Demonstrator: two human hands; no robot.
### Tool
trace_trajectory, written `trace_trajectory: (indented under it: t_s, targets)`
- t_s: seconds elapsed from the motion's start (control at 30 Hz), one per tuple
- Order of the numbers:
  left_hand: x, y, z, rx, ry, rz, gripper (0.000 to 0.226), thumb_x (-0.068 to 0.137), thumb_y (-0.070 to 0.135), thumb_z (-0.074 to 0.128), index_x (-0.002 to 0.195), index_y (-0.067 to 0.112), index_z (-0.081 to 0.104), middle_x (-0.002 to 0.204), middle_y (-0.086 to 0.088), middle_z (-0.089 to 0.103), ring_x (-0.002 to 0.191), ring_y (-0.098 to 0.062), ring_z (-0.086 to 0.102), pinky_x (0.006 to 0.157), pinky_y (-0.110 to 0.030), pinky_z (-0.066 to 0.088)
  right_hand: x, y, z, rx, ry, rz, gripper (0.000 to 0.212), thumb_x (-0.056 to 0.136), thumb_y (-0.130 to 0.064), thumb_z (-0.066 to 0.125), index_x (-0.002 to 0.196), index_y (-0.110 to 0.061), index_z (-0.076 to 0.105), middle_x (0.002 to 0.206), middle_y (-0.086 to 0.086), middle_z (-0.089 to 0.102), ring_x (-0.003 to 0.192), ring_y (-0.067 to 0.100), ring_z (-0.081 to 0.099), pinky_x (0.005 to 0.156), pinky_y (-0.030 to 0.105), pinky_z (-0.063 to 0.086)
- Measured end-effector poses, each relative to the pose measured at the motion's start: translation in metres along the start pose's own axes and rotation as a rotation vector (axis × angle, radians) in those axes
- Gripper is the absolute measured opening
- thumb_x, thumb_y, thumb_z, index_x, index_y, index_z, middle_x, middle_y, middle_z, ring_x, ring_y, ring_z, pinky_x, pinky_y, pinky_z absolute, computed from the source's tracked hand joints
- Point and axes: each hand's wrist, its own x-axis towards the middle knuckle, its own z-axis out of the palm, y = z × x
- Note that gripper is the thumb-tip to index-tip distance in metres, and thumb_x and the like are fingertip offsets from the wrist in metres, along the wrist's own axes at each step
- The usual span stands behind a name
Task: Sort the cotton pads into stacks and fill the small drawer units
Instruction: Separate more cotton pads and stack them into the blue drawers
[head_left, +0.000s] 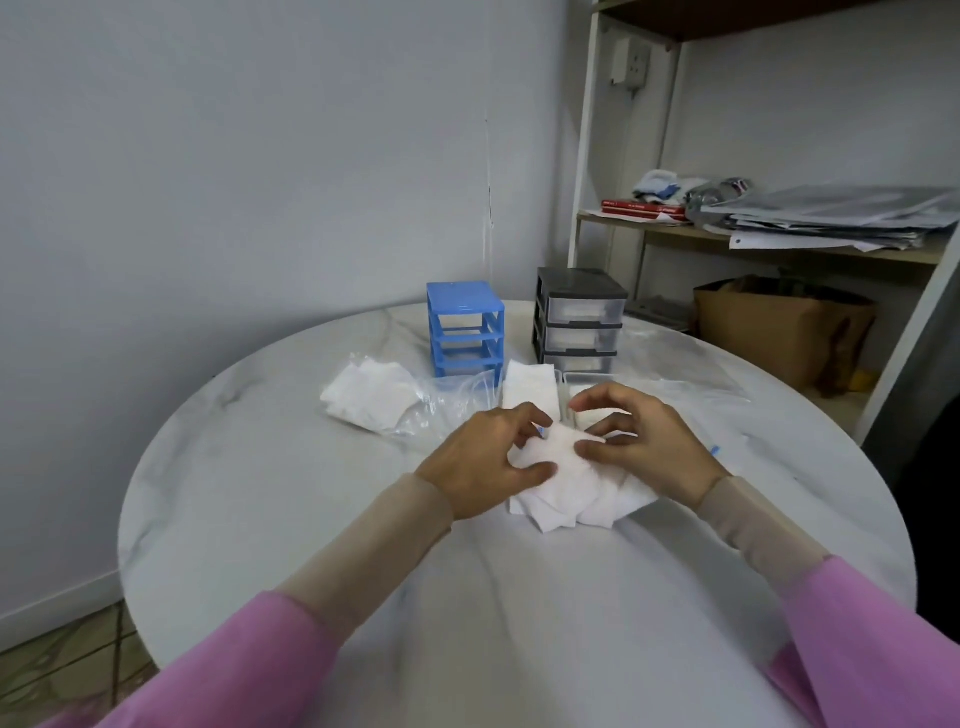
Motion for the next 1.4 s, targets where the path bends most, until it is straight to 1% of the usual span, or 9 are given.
trace_trajectory:
  t_s: [0.23,0.43,0.57,0.7,0.8,1.03,1.17,1.3,1.4]
  targets:
    - [0.003,0.0,-0.001,-0.121,0.087,-0.055,0.015,0.079,0.014,0.073,0.089,0.017,0.062,0.094,-0.001,0.064,0.079,-0.011,0.057,0.074,-0.018,0.047,0.003,0.003,-0.001,-0.153,0.015,0.031,0.013,0.077,-0.01,0.074,0.078,-0.021,0.067,0.075,-0.003,0.066,0.069,0.007,0.059,0.065,0.009,0.045]
    - [0.004,0.002,-0.002,-0.276,0.193,-0.05,0.021,0.081,0.006,0.069,0.073,0.021,0.056,0.092,0.002,0.066,0.089,-0.013,0.063,0.082,-0.015,0.047,0.004,-0.001,-0.003,0.002,0.023,0.098,0.007,0.08,-0.006,0.071,0.076,-0.007,0.065,0.07,0.003,0.066,0.057,0.008,0.061,0.057,0.016,0.05]
    - [0.005,0.003,-0.005,-0.495,0.242,-0.069,0.024,0.082,-0.001,0.064,0.073,0.018,0.053,0.093,-0.002,0.068,0.094,-0.013,0.064,0.086,-0.02,0.049,0.003,0.003,-0.003,0.11,0.011,0.165,0.008,0.09,-0.004,0.057,0.082,-0.006,0.055,0.065,0.002,0.065,0.054,0.016,0.064,0.057,0.02,0.052]
    - [0.011,0.004,-0.009,-0.725,0.342,-0.177,0.025,0.084,-0.006,0.058,0.072,0.014,0.048,0.063,0.005,0.057,0.065,-0.009,0.056,0.066,-0.02,0.045,0.004,0.007,-0.005,0.062,0.061,0.103,0.011,0.093,-0.004,0.051,0.087,-0.014,0.049,0.068,0.002,0.061,0.06,0.016,0.057,0.058,0.021,0.044]
    - [0.013,0.006,-0.009,-0.844,0.375,-0.216,0.026,0.087,-0.009,0.052,0.08,0.014,0.043,0.065,0.004,0.058,0.054,0.001,0.057,0.051,-0.014,0.045,0.006,0.007,-0.005,0.01,0.105,0.006,0.022,0.093,0.002,0.045,0.084,-0.018,0.049,0.076,0.003,0.055,0.069,0.016,0.048,0.057,0.019,0.042]
    - [0.015,-0.002,0.01,-0.916,0.409,-0.279,0.025,0.084,-0.006,0.06,0.09,0.017,0.051,0.078,-0.008,0.063,0.074,-0.017,0.063,0.071,-0.029,0.055,0.011,-0.003,0.0,0.097,0.304,-0.086,0.024,0.091,-0.002,0.053,0.08,-0.02,0.065,0.091,-0.006,0.064,0.084,0.005,0.055,0.07,0.008,0.044]
    - [0.015,-0.006,0.019,-0.828,0.418,-0.362,0.013,0.077,0.0,0.071,0.085,0.008,0.065,0.079,-0.01,0.07,0.077,-0.022,0.067,0.075,-0.032,0.057,0.014,-0.003,0.008,0.183,0.347,-0.104,0.021,0.087,-0.002,0.06,0.082,-0.022,0.065,0.095,-0.002,0.066,0.094,0.014,0.059,0.082,0.017,0.049]
    - [0.013,-0.01,0.021,-0.802,0.463,-0.399,0.013,0.075,-0.001,0.072,0.085,0.006,0.066,0.077,-0.008,0.068,0.071,-0.017,0.065,0.066,-0.022,0.056,0.014,-0.004,0.017,0.283,0.44,-0.146,0.023,0.086,0.002,0.059,0.083,-0.02,0.064,0.092,-0.004,0.065,0.085,0.001,0.06,0.075,0.011,0.048]
    - [0.012,-0.01,0.02,-0.868,0.492,-0.414,0.014,0.076,-0.002,0.071,0.085,0.006,0.065,0.081,-0.014,0.068,0.076,-0.023,0.066,0.073,-0.029,0.058,0.015,-0.004,0.017,0.38,0.454,-0.147,0.021,0.087,0.0,0.059,0.085,-0.02,0.065,0.093,-0.004,0.067,0.087,0.007,0.06,0.077,0.016,0.049]
